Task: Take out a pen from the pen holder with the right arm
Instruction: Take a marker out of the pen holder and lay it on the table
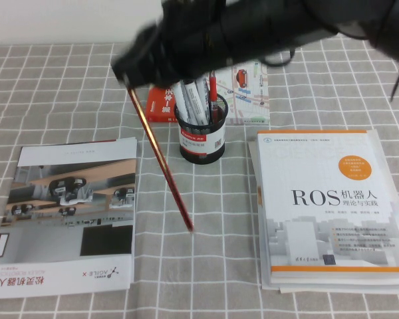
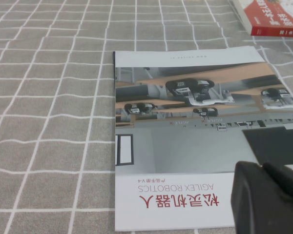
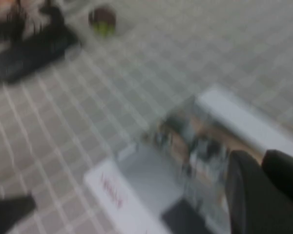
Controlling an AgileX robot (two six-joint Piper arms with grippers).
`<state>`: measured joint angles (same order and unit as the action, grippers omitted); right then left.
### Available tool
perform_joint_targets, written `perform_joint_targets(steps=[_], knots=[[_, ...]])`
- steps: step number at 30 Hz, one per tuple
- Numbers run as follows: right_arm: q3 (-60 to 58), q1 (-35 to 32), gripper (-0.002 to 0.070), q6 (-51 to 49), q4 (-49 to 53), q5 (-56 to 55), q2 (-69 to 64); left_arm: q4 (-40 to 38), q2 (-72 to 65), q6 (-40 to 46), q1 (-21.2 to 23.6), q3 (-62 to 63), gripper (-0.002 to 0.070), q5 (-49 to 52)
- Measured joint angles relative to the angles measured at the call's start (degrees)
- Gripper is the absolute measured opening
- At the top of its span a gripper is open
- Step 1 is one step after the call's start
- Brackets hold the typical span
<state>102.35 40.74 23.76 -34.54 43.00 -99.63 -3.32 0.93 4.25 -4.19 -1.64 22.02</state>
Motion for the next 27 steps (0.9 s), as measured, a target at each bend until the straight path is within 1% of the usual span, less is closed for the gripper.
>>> perform_joint_targets(steps=[4,9,12,16,22,27], knots=[[0.00,0.09,0.0006,-11.17,7.82,8.31,-2.39,0.00,0.00,0.00,0.00,0.00,-0.0003,0.00],[0.00,0.09,0.0006,-24.19,18.19,15.15,-6.36,0.00,0.00,0.00,0.00,0.00,-0.0003,0.00],[0.00,-0.31,0.0006,-28.17,20.20,16.32,-8.94,0.00,0.00,0.00,0.00,0.00,-0.0003,0.00],[-1.17,-1.55,0.0005,-30.68,20.08,13.51,-11.26,0.00,0.00,0.00,0.00,0.00,-0.0003,0.00],[-8.46,-4.21,0.0005,-31.57,17.44,2.02,-11.78,0.00,0.00,0.00,0.00,0.00,-0.0003,0.00],[-10.13,-5.60,0.0005,-32.74,17.28,-0.80,-12.69,0.00,0.00,0.00,0.00,0.00,-0.0003,0.00]])
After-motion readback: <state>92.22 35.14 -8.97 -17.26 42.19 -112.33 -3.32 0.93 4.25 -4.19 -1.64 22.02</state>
